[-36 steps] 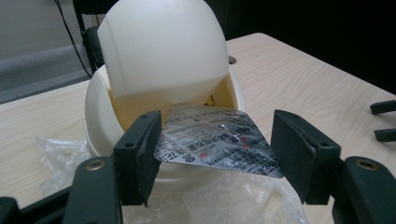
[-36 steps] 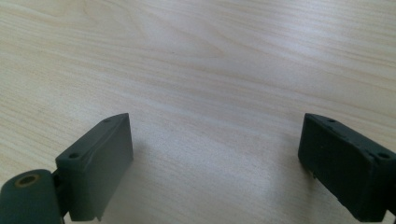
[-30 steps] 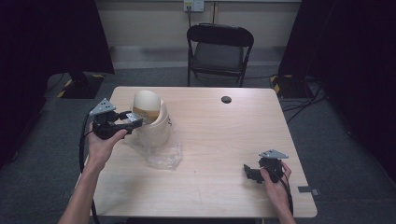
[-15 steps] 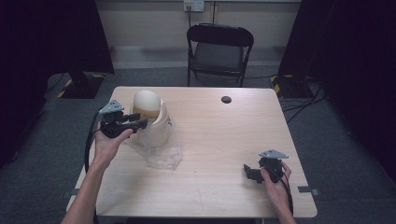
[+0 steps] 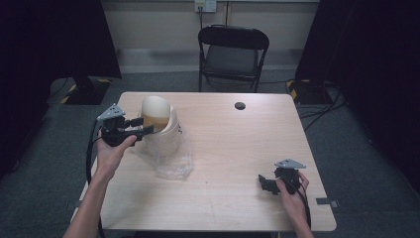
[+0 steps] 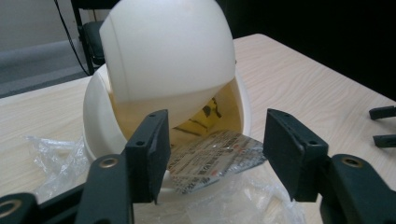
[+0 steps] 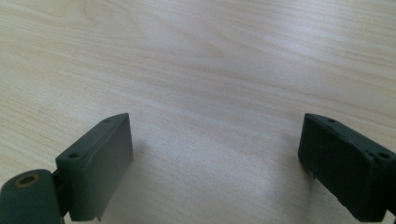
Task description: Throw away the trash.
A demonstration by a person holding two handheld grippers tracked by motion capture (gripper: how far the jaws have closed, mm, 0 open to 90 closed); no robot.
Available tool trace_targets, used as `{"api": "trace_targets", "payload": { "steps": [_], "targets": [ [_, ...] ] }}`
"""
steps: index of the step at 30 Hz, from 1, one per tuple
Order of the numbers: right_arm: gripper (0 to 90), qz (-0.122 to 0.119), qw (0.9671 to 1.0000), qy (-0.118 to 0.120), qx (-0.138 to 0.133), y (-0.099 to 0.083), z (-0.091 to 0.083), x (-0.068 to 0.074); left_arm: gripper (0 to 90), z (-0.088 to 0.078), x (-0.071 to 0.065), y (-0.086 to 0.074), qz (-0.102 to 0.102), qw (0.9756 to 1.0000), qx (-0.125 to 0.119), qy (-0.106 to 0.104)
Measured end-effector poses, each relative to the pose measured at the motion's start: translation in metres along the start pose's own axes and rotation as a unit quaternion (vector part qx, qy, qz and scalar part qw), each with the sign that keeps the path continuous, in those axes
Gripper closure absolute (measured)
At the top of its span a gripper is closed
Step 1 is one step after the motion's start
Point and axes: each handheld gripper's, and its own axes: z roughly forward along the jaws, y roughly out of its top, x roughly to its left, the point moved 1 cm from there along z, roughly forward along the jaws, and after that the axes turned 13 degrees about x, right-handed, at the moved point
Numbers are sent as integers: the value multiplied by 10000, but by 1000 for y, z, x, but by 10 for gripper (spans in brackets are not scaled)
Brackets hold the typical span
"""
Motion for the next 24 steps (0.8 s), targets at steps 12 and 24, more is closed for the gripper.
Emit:
{"api": "trace_targets", "payload": {
  "steps": [12,24],
  "targets": [
    [94,-1,10000,1,0,0,0,0,449,9,-3,-1,92,9998,135,-94],
    [94,1,10000,1,1,0,0,0,313,5,-9,-2,242,9993,230,151]
  ]
}}
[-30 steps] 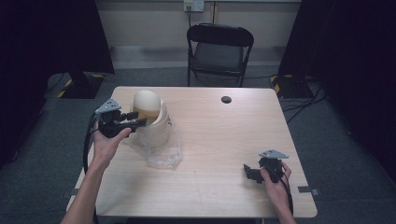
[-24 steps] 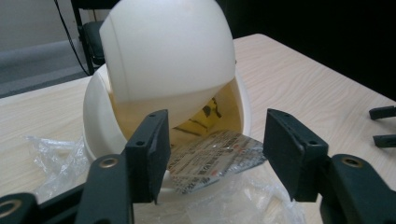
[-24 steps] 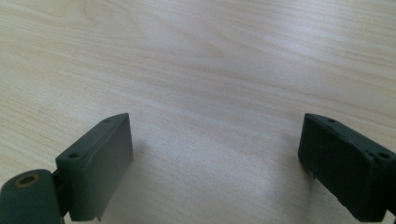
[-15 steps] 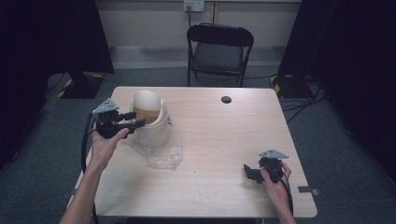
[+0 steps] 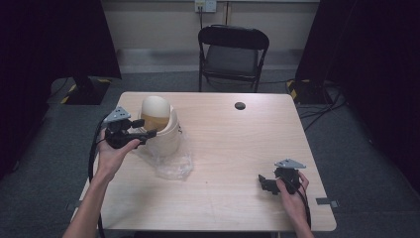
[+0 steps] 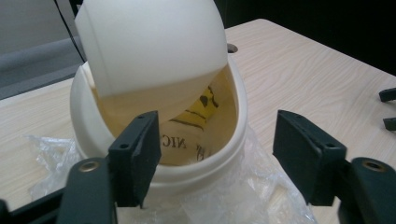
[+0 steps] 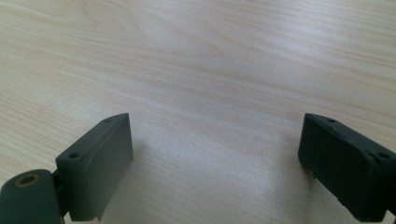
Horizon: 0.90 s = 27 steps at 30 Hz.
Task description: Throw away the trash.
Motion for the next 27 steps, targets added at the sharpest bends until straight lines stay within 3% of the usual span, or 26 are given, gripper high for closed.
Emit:
{"api": "trace_targets", "payload": {
  "steps": [13,17,23,25,27],
  "targets": [
    [94,-3,10000,0,0,0,0,0,196,-13,-11,-29,-78,9999,57,51],
    [94,-4,10000,-1,0,0,0,0,180,-15,-10,-41,-244,9997,73,24],
    [94,-2,10000,-1,-1,0,0,0,176,-20,-14,-56,-141,9999,66,51],
    [94,-4,10000,-1,0,0,0,0,177,-21,-15,-62,-214,9998,55,-13],
    [94,-1,10000,0,-1,0,0,0,176,-21,-16,-67,-185,9997,137,66]
  ]
}}
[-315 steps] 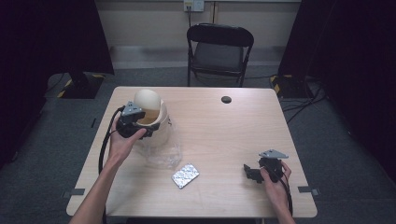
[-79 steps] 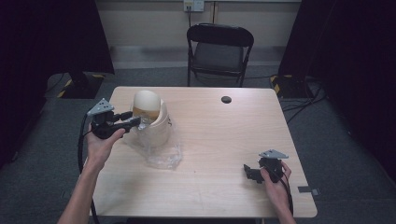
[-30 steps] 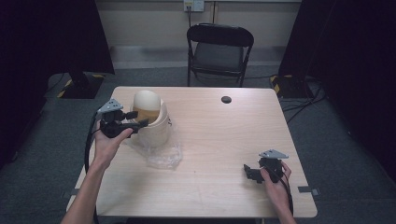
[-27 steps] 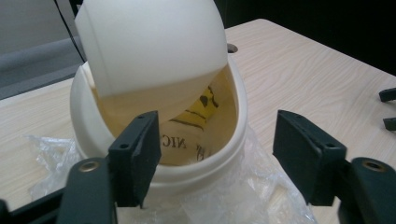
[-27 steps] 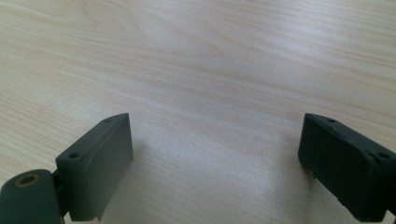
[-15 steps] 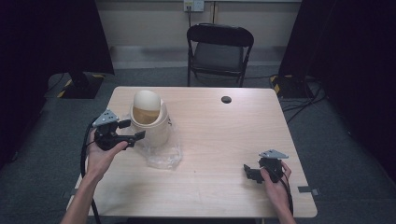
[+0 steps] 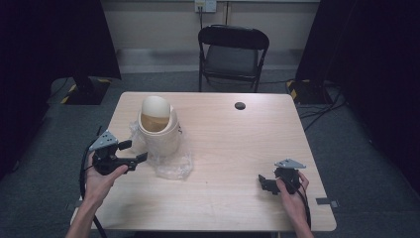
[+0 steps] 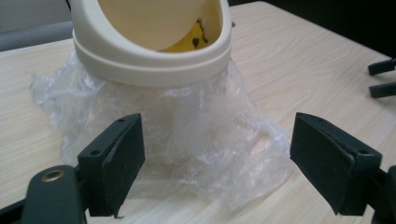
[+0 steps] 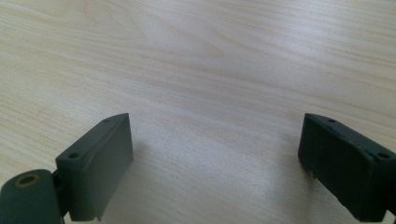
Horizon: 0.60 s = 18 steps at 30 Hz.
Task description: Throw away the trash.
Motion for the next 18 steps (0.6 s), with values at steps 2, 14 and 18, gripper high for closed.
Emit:
{"api": "trace_targets", "payload": {
  "steps": [2,14,18],
  "targets": [
    [94,-2,10000,-1,1,0,0,0,176,1,-1,-4,-2,10000,53,62],
    [94,-3,10000,-1,1,0,0,0,160,11,0,-46,-185,9986,483,-53],
    [94,-2,10000,0,-1,0,0,0,160,19,-2,-57,-175,9970,752,-15]
  ]
}}
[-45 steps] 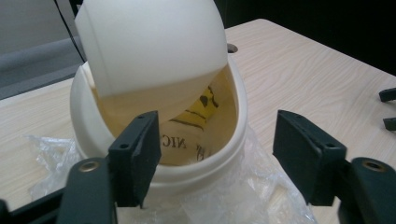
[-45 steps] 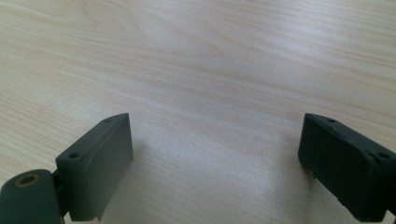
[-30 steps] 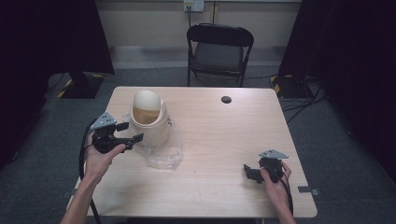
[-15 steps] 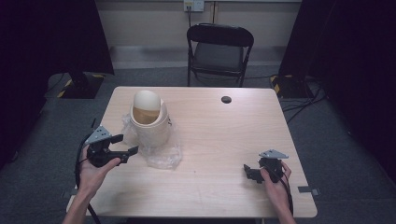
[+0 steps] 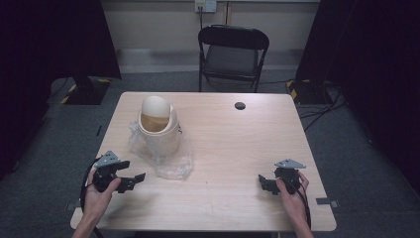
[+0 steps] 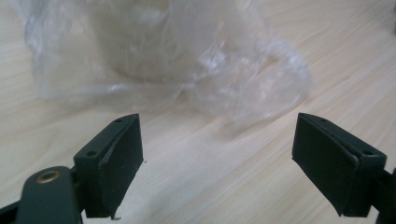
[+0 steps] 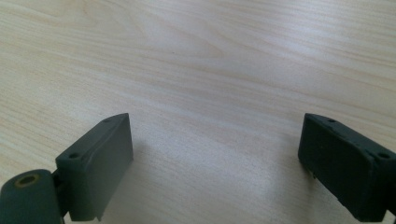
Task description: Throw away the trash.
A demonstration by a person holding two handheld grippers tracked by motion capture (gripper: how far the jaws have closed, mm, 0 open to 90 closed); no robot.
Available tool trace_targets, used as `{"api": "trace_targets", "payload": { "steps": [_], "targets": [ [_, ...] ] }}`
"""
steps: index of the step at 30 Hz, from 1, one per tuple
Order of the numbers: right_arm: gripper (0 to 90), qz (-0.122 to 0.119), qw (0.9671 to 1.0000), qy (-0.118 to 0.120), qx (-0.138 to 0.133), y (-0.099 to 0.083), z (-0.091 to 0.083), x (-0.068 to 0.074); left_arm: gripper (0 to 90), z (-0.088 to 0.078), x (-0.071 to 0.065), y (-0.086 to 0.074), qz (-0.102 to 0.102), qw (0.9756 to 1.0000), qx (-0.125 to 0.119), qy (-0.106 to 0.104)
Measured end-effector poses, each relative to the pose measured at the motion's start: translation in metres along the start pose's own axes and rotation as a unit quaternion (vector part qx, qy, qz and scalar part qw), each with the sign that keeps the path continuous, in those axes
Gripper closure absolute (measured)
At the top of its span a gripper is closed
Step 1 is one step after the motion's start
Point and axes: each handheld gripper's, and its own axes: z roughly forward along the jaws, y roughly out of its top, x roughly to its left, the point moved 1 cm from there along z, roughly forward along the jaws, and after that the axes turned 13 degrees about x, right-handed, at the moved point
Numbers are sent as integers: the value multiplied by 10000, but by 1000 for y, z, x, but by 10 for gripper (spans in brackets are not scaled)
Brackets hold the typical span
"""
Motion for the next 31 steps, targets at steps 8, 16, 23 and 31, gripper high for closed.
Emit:
{"api": "trace_targets", "payload": {
  "steps": [8,16,23,31],
  "targets": [
    [93,5,10000,3,2,0,0,0,165,21,10,-19,-220,9992,298,162],
    [92,-45,10000,44,5,0,0,-1,162,36,7,-24,27,9969,698,372],
    [91,-46,10000,42,6,0,0,-1,113,43,4,-28,115,9970,433,624],
    [91,-49,10000,41,3,0,0,-1,28,47,4,-25,-29,9963,522,680]
  ]
}}
